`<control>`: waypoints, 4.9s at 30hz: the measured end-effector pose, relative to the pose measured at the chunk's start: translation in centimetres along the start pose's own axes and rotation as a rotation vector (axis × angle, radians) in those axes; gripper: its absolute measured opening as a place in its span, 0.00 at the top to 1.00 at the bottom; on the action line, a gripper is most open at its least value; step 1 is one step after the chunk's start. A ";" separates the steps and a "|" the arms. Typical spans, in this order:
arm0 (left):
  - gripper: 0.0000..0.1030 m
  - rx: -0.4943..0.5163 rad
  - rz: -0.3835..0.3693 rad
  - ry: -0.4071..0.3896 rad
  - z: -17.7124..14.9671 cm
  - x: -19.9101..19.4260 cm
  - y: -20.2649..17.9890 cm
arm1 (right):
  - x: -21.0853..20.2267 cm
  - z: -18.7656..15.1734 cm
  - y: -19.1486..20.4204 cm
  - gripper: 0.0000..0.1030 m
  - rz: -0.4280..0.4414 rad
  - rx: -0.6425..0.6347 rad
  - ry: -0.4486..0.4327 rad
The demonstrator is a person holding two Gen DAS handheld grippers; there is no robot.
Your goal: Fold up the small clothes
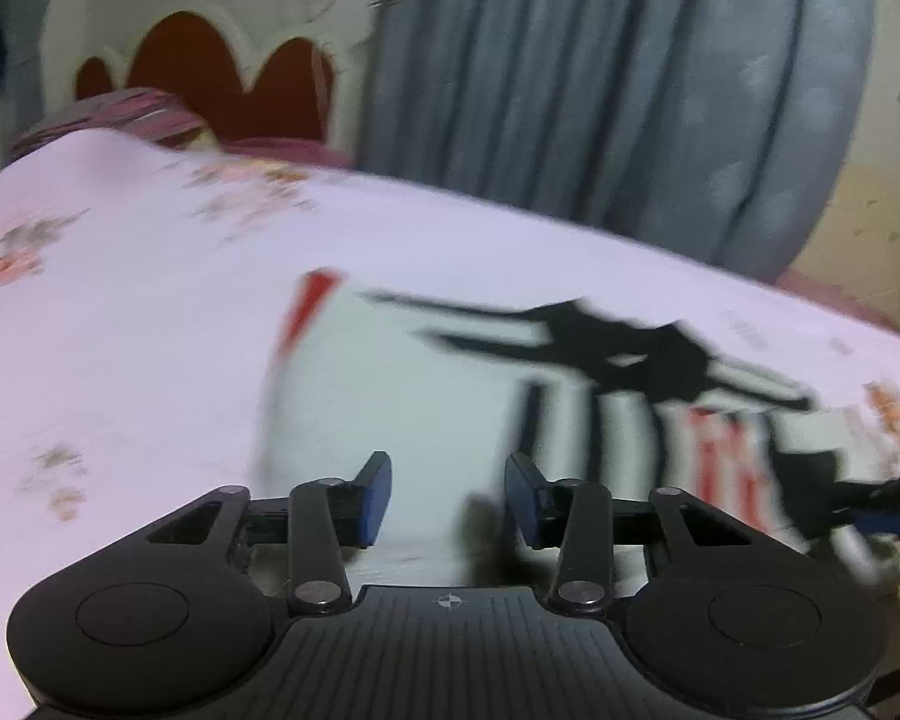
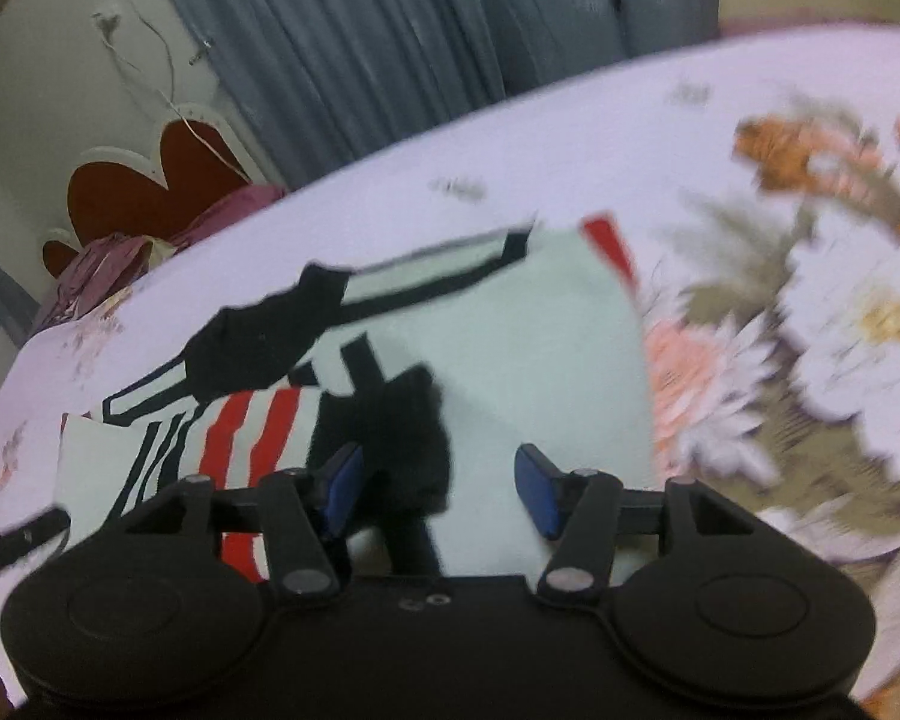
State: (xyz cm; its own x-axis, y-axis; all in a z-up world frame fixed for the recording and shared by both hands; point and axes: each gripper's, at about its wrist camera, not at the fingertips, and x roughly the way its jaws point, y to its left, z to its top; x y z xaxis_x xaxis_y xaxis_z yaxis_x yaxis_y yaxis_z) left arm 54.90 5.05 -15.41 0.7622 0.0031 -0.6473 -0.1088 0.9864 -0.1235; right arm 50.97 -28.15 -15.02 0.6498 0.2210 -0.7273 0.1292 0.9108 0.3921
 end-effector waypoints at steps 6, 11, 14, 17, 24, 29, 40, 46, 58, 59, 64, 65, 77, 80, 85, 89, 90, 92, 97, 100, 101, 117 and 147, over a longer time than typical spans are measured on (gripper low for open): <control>0.85 0.095 0.072 0.040 -1.8 0.1 2.4 | -0.2 -0.8 3.3 0.90 -0.013 -0.123 -0.023; 0.85 0.154 0.026 0.036 -2.3 -0.4 2.9 | 0.5 -2.4 2.7 0.97 -0.133 -0.161 0.010; 0.85 0.140 0.002 0.005 -0.9 -0.5 3.3 | -0.1 -2.1 2.6 0.92 -0.117 -0.123 -0.018; 0.82 0.158 -0.013 -0.033 1.5 1.0 3.6 | -1.3 -1.4 2.9 0.61 -0.141 -0.132 -0.103; 0.46 0.204 -0.054 -0.027 6.4 7.3 3.0 | 1.0 1.2 4.8 0.78 -0.070 -0.176 -0.116; 0.42 0.166 -0.103 0.049 6.5 11.4 4.9 | 4.5 0.1 5.0 0.81 -0.161 -0.189 -0.050; 0.42 0.232 -0.086 -0.066 6.4 8.0 2.8 | 3.8 0.6 9.7 0.76 -0.038 -0.241 -0.121; 0.14 0.266 -0.095 -0.006 6.0 9.7 1.4 | 8.0 -0.7 15.7 0.76 0.053 -0.320 -0.045; 0.10 0.273 -0.001 0.012 4.7 8.2 3.4 | 6.6 -0.7 10.3 0.85 -0.147 -0.265 -0.066; 0.10 0.291 0.001 -0.025 4.7 7.2 2.9 | 5.8 -0.6 10.7 0.72 -0.149 -0.276 -0.090; 0.10 0.318 -0.098 -0.079 2.4 1.9 -0.5 | 2.9 -2.2 12.3 0.73 -0.052 -0.306 -0.104; 0.10 0.318 -0.120 -0.070 1.7 1.3 -1.2 | 2.8 -3.2 12.8 0.73 -0.038 -0.329 -0.087; 0.11 0.312 -0.059 0.031 -3.1 1.1 0.8 | 1.2 -5.6 9.6 0.82 -0.184 -0.349 -0.050; 0.11 0.294 -0.039 0.036 -2.9 1.1 1.6 | 0.7 -4.8 7.2 0.83 -0.211 -0.312 -0.046; 0.11 0.269 -0.034 0.039 -3.0 1.6 1.6 | 0.6 -4.8 7.1 0.82 -0.222 -0.311 -0.044; 0.11 0.267 -0.033 0.028 -2.8 1.1 1.8 | 0.6 -4.7 7.4 0.78 -0.221 -0.305 -0.047; 0.11 0.263 -0.033 0.020 -2.7 0.9 1.8 | 0.6 -4.7 7.0 0.77 -0.220 -0.299 -0.057; 0.11 0.258 -0.032 0.014 -2.4 1.0 2.0 | 0.1 -4.6 6.7 0.77 -0.231 -0.287 -0.071; 0.11 0.273 -0.043 -0.040 0.1 1.9 2.3 | 0.2 -3.4 6.6 0.76 -0.226 -0.284 -0.085; 0.11 0.307 -0.058 -0.059 3.2 3.9 1.7 | 1.1 -1.9 6.9 0.76 -0.222 -0.275 -0.102; 0.11 0.314 -0.068 -0.057 4.2 4.7 1.4 | 1.8 -1.1 6.9 0.76 -0.231 -0.277 -0.107; 0.10 0.295 -0.069 -0.003 5.3 8.2 1.1 | 3.5 3.1 4.3 0.67 -0.272 -0.277 -0.098; 0.01 0.164 0.003 0.023 -10.8 -14.0 8.0 | -14.5 -12.1 0.3 0.50 -0.136 -0.244 -0.033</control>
State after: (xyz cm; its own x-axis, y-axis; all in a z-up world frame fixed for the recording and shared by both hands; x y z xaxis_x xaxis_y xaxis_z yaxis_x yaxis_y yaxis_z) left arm 36.51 11.09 -15.46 0.7469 0.0037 -0.6650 -0.0040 1.0000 0.0011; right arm 32.49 -26.83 -11.14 0.6636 0.0828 -0.7435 0.0354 0.9893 0.1418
